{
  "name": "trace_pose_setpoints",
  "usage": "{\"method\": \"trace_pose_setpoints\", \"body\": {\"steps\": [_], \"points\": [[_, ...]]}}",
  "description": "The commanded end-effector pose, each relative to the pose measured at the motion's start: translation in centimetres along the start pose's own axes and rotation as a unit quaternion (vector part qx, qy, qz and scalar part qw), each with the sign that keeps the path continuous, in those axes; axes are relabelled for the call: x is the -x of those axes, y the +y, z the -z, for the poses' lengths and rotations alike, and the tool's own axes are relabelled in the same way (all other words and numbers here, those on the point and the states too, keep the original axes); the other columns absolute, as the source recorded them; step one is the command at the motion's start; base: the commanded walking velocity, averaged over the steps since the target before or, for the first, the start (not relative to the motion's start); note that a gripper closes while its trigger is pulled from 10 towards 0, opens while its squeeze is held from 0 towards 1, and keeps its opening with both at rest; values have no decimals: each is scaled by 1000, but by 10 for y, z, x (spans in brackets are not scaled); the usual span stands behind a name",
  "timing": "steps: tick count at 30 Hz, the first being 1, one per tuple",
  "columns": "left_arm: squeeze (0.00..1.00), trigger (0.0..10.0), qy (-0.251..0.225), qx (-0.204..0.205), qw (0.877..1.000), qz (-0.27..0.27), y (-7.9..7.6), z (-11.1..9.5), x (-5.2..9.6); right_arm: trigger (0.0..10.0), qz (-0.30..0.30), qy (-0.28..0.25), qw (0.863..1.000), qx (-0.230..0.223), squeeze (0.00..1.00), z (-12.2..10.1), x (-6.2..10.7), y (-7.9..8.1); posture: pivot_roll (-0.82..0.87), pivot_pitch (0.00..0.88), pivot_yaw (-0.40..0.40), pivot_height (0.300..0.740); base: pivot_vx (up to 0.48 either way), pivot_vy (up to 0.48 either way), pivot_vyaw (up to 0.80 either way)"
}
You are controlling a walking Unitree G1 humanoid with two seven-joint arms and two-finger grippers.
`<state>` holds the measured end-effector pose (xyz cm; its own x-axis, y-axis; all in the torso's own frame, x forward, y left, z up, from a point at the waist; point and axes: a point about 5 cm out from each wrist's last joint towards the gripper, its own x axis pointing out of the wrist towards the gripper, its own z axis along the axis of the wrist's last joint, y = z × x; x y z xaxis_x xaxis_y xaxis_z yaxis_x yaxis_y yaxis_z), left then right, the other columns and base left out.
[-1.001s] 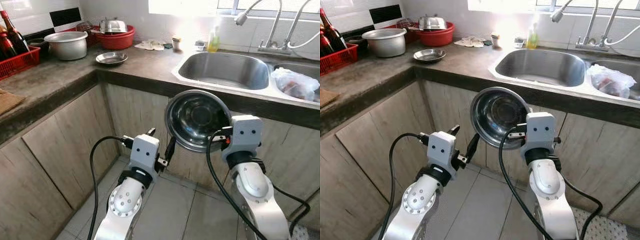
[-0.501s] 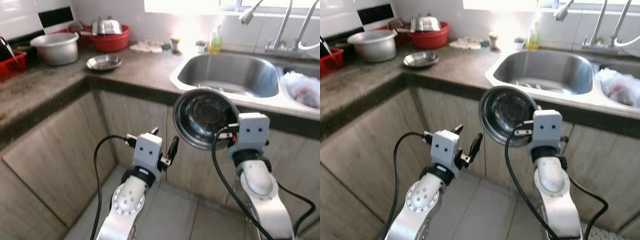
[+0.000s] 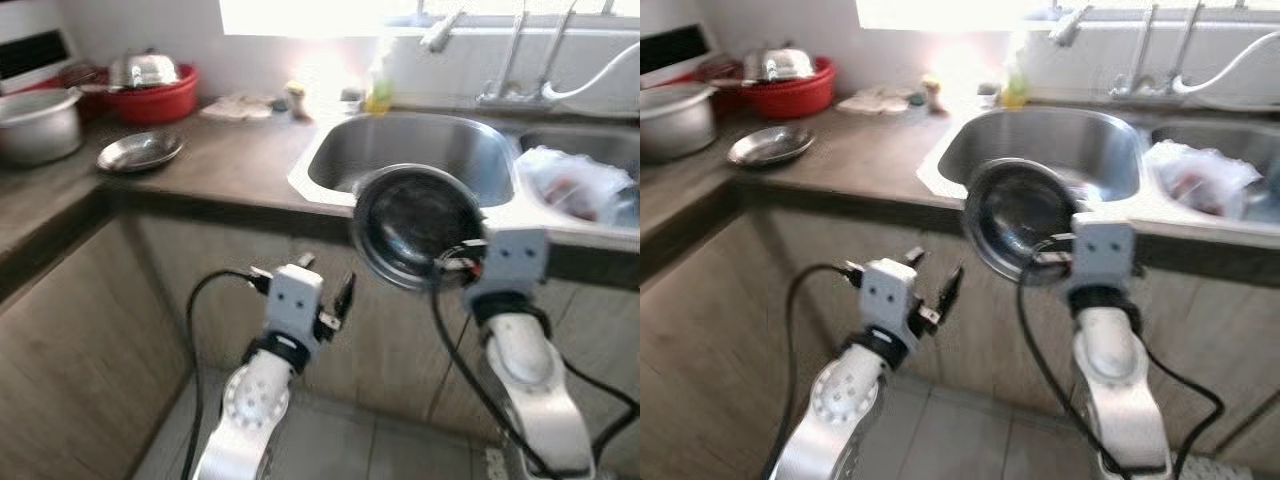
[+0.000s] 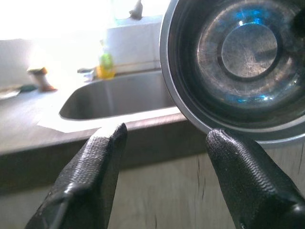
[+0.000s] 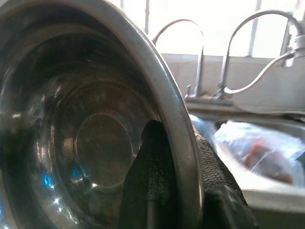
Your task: Kitchen organization
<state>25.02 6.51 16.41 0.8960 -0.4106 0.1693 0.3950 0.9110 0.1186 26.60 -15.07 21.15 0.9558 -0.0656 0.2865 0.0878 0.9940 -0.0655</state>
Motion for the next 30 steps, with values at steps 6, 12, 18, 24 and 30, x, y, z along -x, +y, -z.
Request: {"method": "trace_pose_setpoints", "body": {"steps": [6,12,18,24,30], "points": [[0,10000,0,-6,1000,-12,6,0,1,10000,-12,-23,1000,-2,0,-10,-5,4,38,28,-16,740,366,0,0],[0,10000,0,-9,1000,-13,6,0,0,10000,-18,-31,999,3,0,-13,-9,3,41,19,-22,740,353,0,0],[0,10000,-4,-10,1000,-14,8,-2,-1,10000,-37,-38,999,10,0,-15,-14,8,43,14,-25,740,354,0,526],[0,10000,-4,-12,1000,-16,8,-1,-2,10000,-33,-30,999,21,0,-13,-21,3,43,5,-27,740,347,0,263],[0,10000,-2,-10,1000,-14,8,0,-2,10000,-27,-24,999,18,0,-12,-27,-3,41,2,-29,740,341,0,0]]}}
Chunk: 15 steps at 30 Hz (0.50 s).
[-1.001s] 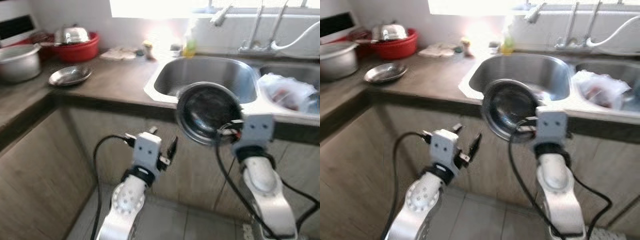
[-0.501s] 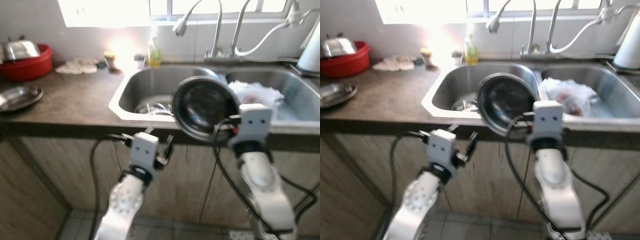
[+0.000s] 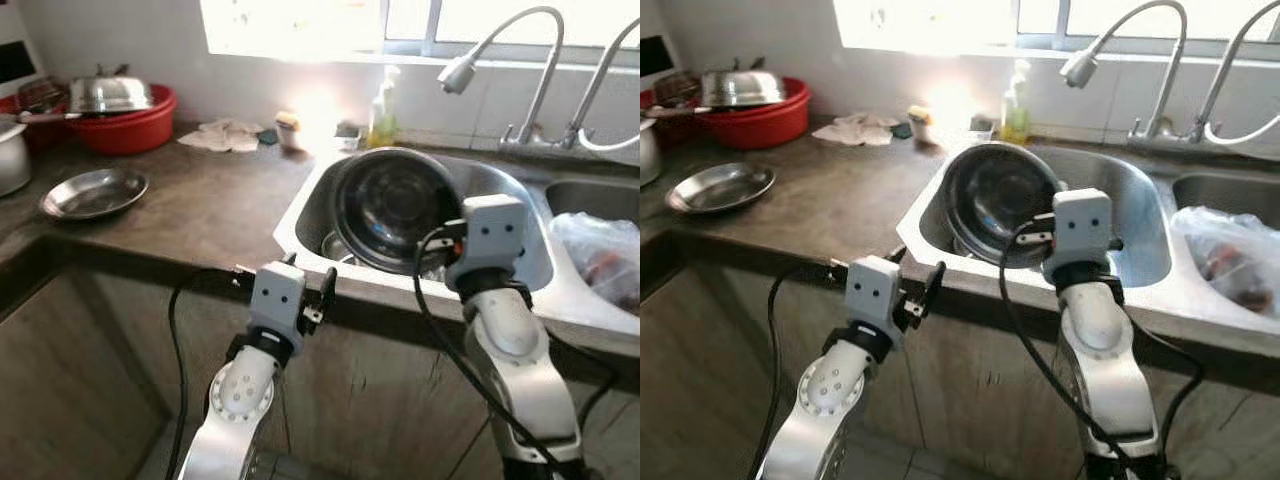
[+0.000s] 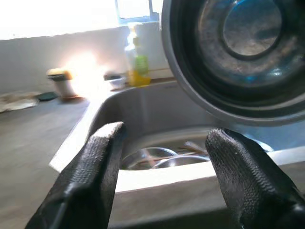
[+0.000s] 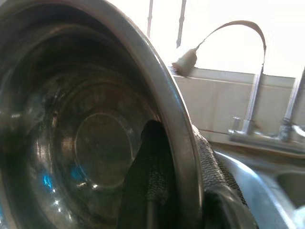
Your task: Kitchen organization
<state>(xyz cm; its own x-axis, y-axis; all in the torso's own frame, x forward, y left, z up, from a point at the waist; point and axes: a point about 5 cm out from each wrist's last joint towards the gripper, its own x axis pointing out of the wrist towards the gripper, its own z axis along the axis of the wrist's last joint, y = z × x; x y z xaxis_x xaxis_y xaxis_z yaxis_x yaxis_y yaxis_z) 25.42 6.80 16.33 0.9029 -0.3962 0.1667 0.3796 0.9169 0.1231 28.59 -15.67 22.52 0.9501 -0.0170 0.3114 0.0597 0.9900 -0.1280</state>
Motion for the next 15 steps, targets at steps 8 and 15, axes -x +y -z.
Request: {"method": "trace_pose_setpoints", "body": {"steps": [8,15], "points": [[0,10000,-6,-9,1000,-5,4,-2,0,10000,3,-1,1000,0,0,-3,-7,-2,42,7,-30,740,341,0,-300],[0,10000,-3,-9,1000,-6,4,-2,0,10000,9,-5,1000,-3,0,-6,-15,-4,40,20,-29,740,339,0,0]]}}
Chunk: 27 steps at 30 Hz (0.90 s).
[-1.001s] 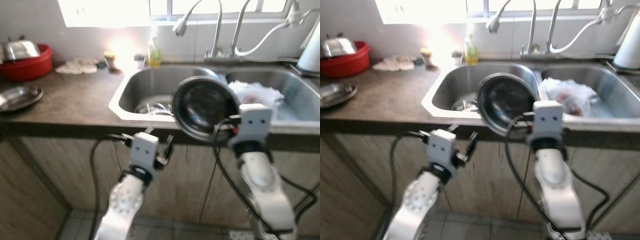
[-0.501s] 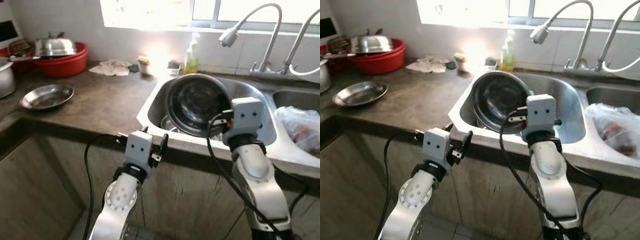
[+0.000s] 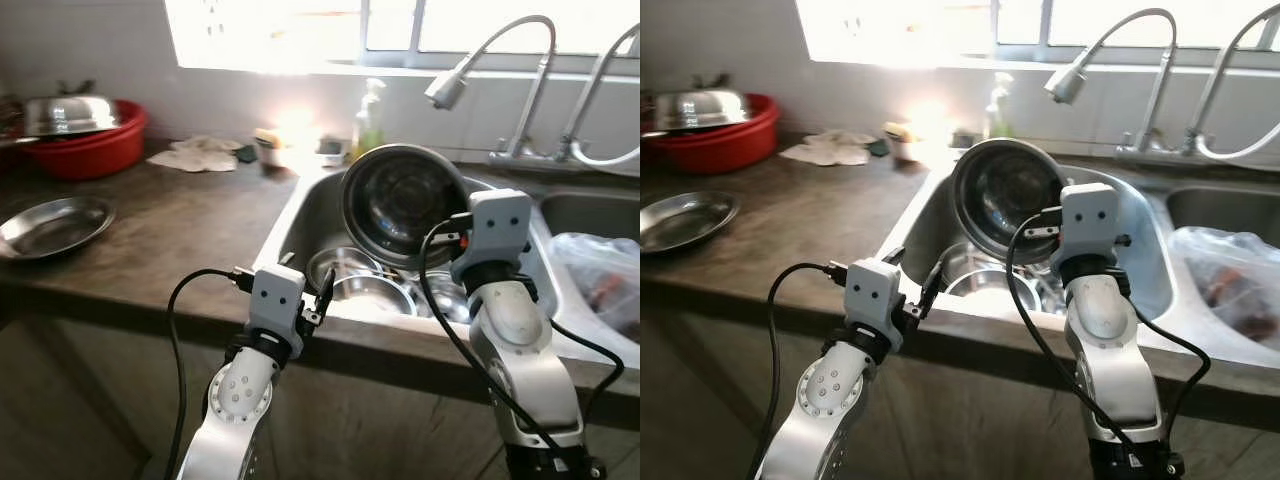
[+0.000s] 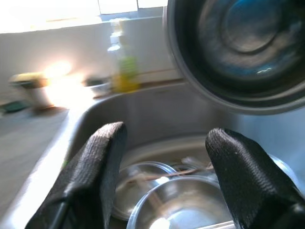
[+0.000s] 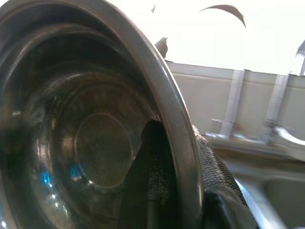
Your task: Kitchen organization
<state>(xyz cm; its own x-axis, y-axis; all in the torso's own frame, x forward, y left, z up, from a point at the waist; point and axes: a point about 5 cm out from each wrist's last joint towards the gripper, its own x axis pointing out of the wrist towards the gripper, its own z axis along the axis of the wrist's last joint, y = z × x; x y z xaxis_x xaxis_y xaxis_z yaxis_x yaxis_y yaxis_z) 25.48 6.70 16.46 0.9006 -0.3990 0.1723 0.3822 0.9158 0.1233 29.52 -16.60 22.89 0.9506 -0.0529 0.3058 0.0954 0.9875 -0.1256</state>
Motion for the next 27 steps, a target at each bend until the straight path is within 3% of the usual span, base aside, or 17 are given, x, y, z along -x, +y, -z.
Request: {"method": "trace_pose_setpoints", "body": {"steps": [1,10,15,18,21,24,25,27], "points": [[0,10000,0,-8,1000,-8,5,0,1,10000,-7,-9,1000,-7,0,-7,-6,5,40,21,-29,740,337,0,0],[0,10000,8,-1,1000,-10,4,1,2,10000,12,31,999,6,0,-3,-29,-8,45,29,-34,740,220,0,0],[0,10000,16,3,1000,-6,3,3,3,10000,-2,126,992,21,0,15,-48,-17,41,41,-34,740,0,0,0],[0,10000,17,4,1000,-3,2,3,4,10000,-13,156,987,22,0,22,-54,-19,42,46,-34,740,0,0,0],[0,10000,21,4,1000,-1,0,3,5,10000,-6,207,978,35,0,35,-65,-30,45,58,-35,740,0,0,0],[0,10000,20,6,1000,2,-2,2,6,10000,-6,235,972,18,0,43,-68,-34,49,67,-39,740,0,0,0],[0,10000,20,7,1000,4,-3,1,7,10000,-1,285,958,-4,0,58,-69,-39,55,81,-50,740,0,0,0],[0,10000,22,7,1000,2,-3,1,8,10000,-2,318,948,-19,0,71,-66,-41,59,92,-54,740,0,0,0]]}}
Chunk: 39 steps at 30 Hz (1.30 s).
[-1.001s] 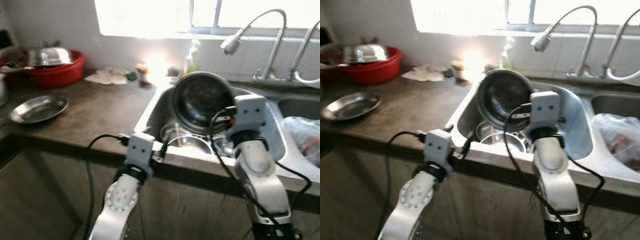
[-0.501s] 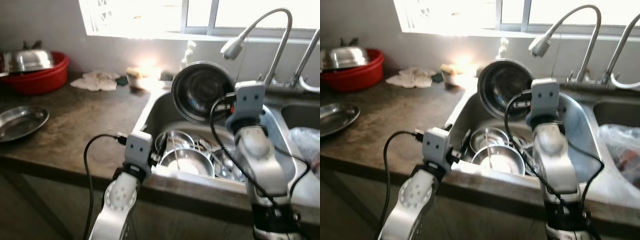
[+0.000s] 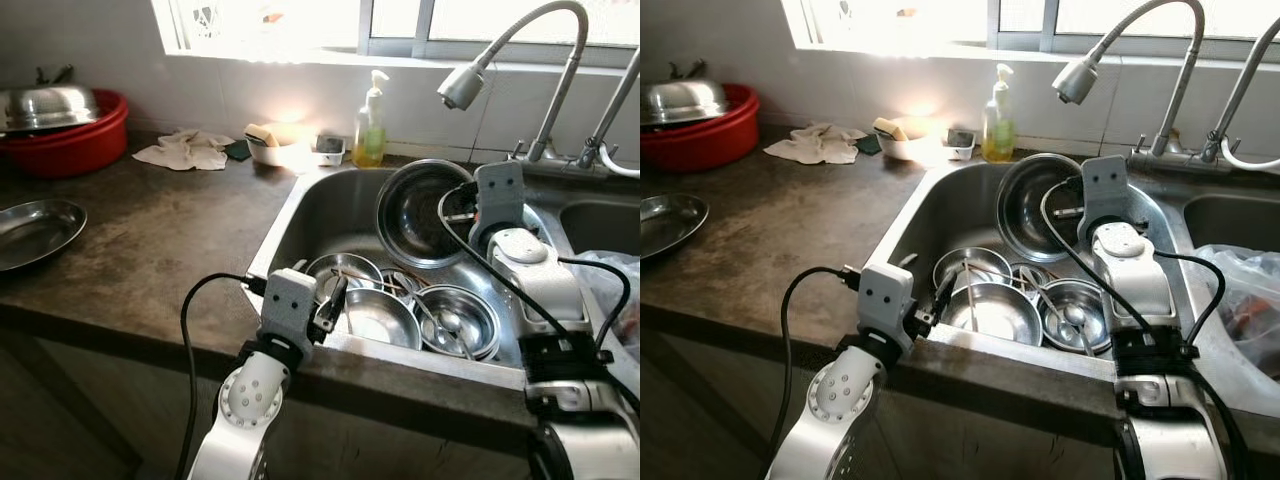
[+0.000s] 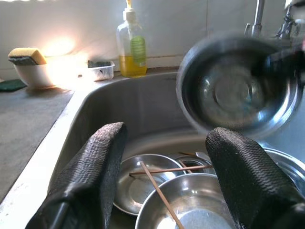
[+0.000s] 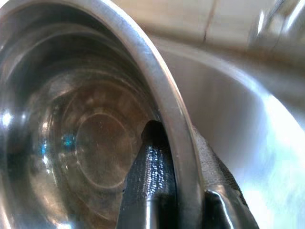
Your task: Kitchen organization
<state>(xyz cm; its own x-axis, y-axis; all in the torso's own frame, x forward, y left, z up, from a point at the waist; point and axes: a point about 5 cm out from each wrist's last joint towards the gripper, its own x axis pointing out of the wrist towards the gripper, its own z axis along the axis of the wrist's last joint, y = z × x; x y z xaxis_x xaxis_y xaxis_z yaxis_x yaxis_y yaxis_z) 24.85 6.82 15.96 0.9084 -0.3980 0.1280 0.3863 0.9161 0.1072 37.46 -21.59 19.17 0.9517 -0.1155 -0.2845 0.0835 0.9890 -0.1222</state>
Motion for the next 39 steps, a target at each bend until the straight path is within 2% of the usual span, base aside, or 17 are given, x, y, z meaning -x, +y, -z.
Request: {"method": "trace_pose_setpoints", "body": {"steps": [1,9,11,12,13,17,21,22,23,31,36,37,38,39], "points": [[0,10000,0,-1,1000,1,-1,-3,2,10000,-4,27,999,-20,0,7,-3,-4,59,95,-55,740,0,0,0],[0,10000,10,9,1000,0,-6,-1,11,10000,-61,90,994,-26,0,32,-9,8,63,128,-67,740,0,0,0],[0,10000,15,11,1000,1,-8,-1,14,10000,-93,111,989,-38,0,41,-9,15,68,134,-75,740,0,0,0],[0,10000,15,11,1000,1,-8,-1,14,10000,-93,111,989,-38,0,41,-9,15,68,134,-75,740,0,0,0],[0,10000,16,12,1000,0,-8,-1,14,10000,-116,122,984,-49,0,45,-9,22,71,140,-77,740,0,0,0],[0,10000,17,12,1000,0,-8,-2,15,10000,-156,137,977,-42,0,49,-8,34,78,145,-79,740,0,0,0],[0,10000,18,10,1000,0,-7,-3,17,10000,-163,140,976,-32,0,50,-8,39,83,146,-82,740,0,0,0],[0,10000,19,11,1000,-2,-6,-3,18,10000,-166,142,975,-33,357,51,-8,40,87,140,-86,740,0,0,0],[0,10000,20,11,1000,-3,-6,-3,18,10000,-171,144,974,-32,1000,51,-8,42,87,140,-85,740,0,0,0],[0,10000,19,11,1000,1,-8,-3,16,10000,-183,142,972,-31,1000,52,-6,46,80,119,-86,740,0,0,0],[0,10000,17,10,1000,1,-8,-3,13,10000,-167,109,979,-42,1000,45,-5,44,79,105,-86,740,0,0,0],[0,10000,16,10,1000,1,-7,-3,13,10000,-163,99,980,-47,169,42,-5,43,78,98,-85,740,0,0,0],[0,10000,15,9,1000,0,-7,-4,12,10000,-155,80,983,-51,0,36,-4,41,78,96,-83,740,0,0,0],[0,10000,15,9,1000,0,-7,-3,11,10000,-150,67,985,-53,0,32,-3,40,78,92,-82,740,0,0,0]]}}
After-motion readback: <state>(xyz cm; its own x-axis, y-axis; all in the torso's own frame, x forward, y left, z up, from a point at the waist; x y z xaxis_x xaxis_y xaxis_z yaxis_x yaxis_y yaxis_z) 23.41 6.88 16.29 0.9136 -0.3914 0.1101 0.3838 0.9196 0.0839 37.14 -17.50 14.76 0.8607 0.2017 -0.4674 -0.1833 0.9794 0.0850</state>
